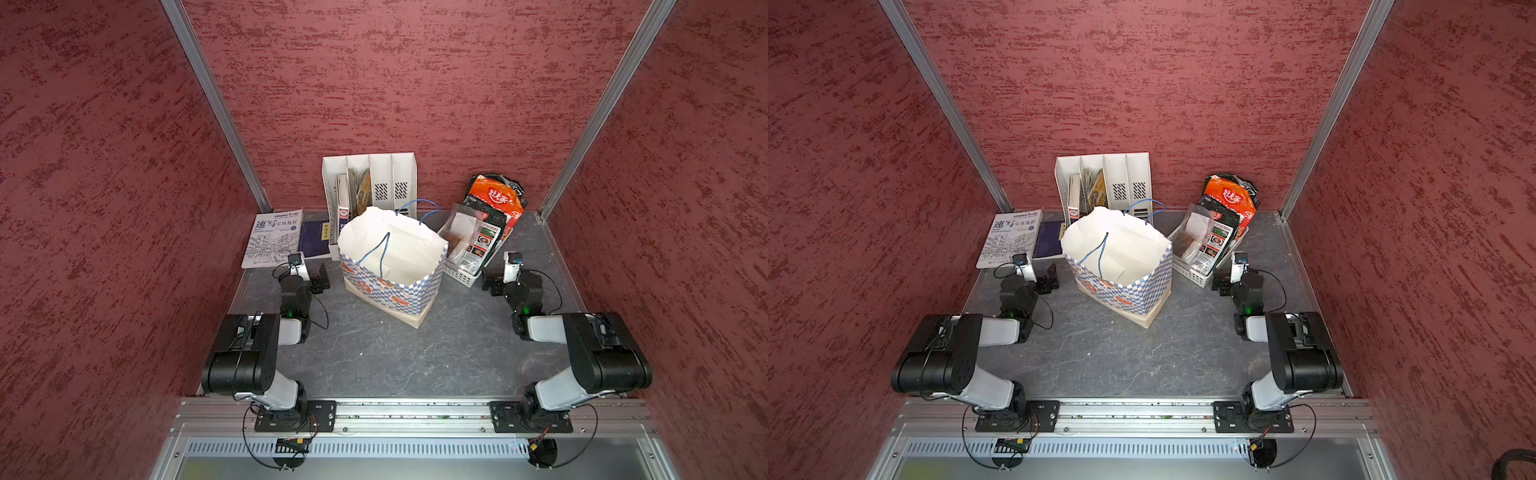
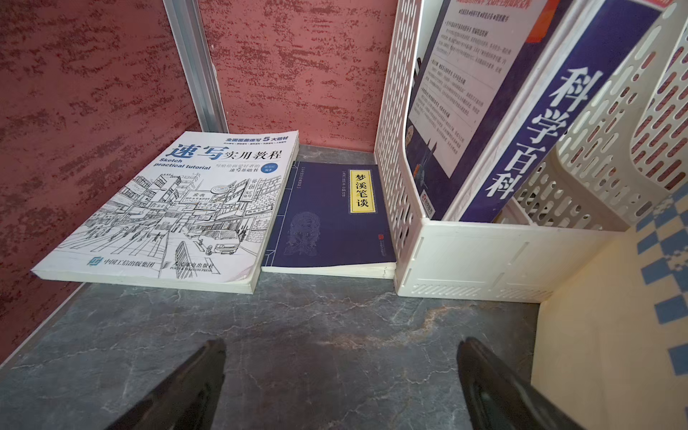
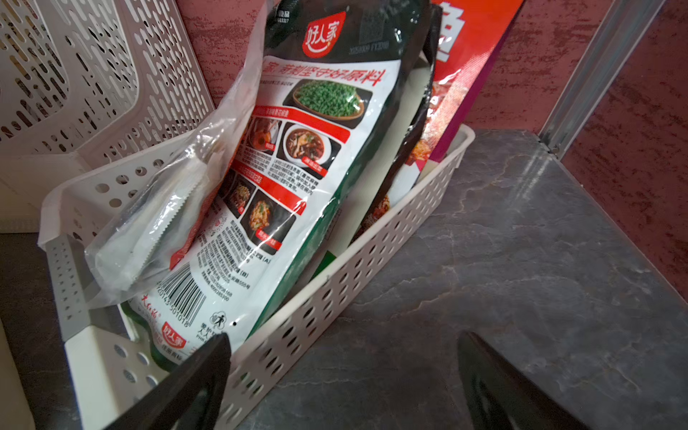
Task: Place the condiment packets inside the bag
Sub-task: Adjust the paper bag at the center of the board.
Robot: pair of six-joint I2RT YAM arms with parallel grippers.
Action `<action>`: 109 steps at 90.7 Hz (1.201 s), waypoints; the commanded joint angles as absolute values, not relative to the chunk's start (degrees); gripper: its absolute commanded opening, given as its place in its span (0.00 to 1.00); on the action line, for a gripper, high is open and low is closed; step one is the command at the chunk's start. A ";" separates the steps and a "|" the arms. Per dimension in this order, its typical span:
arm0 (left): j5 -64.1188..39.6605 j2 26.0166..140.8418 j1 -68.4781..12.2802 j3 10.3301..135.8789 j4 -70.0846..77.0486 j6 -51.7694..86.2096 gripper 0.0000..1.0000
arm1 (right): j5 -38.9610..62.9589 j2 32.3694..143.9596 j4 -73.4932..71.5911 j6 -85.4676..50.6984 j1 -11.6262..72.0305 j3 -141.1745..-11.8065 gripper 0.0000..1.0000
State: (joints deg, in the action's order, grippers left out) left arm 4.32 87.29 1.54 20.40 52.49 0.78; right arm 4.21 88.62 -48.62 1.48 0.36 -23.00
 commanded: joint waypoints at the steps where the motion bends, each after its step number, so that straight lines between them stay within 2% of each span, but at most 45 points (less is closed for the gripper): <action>1: 3.78 87.38 1.36 20.83 52.73 1.05 1.00 | 3.11 88.23 -50.34 0.96 0.00 -22.78 0.99; 69: 3.60 87.37 1.38 20.74 52.99 1.05 1.00 | 3.05 88.05 -50.59 0.88 0.00 -22.61 0.99; 74: 6.08 85.81 1.20 20.98 52.02 1.46 1.00 | 2.84 86.53 -48.27 0.96 0.00 -23.19 0.99; 81: 8.77 79.76 1.16 22.09 45.32 2.34 1.00 | 0.04 80.49 -36.54 -0.72 0.00 -26.97 0.99; 86: 14.78 73.54 0.95 24.75 33.63 5.47 1.00 | -3.25 76.40 -22.97 -3.70 0.00 -31.75 0.99; 93: 23.64 65.19 2.47 30.50 13.22 17.22 1.00 | -4.18 72.94 -7.26 -5.61 0.00 -38.56 0.99; 97: 25.19 60.34 4.63 34.61 0.75 27.67 1.00 | -3.39 71.65 -1.50 -6.62 0.00 -40.94 0.99; 103: 17.29 55.15 9.07 40.51 -14.91 38.36 1.00 | -0.95 68.77 3.89 -8.83 0.07 -43.19 0.99; 109: 2.61 51.96 12.65 45.03 -22.79 42.03 1.00 | 3.51 66.47 8.00 -9.89 0.20 -44.88 0.99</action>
State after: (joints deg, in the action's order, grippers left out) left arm 15.09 57.67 7.60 38.63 5.17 24.73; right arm -0.32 69.32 -9.74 -5.69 0.25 -42.63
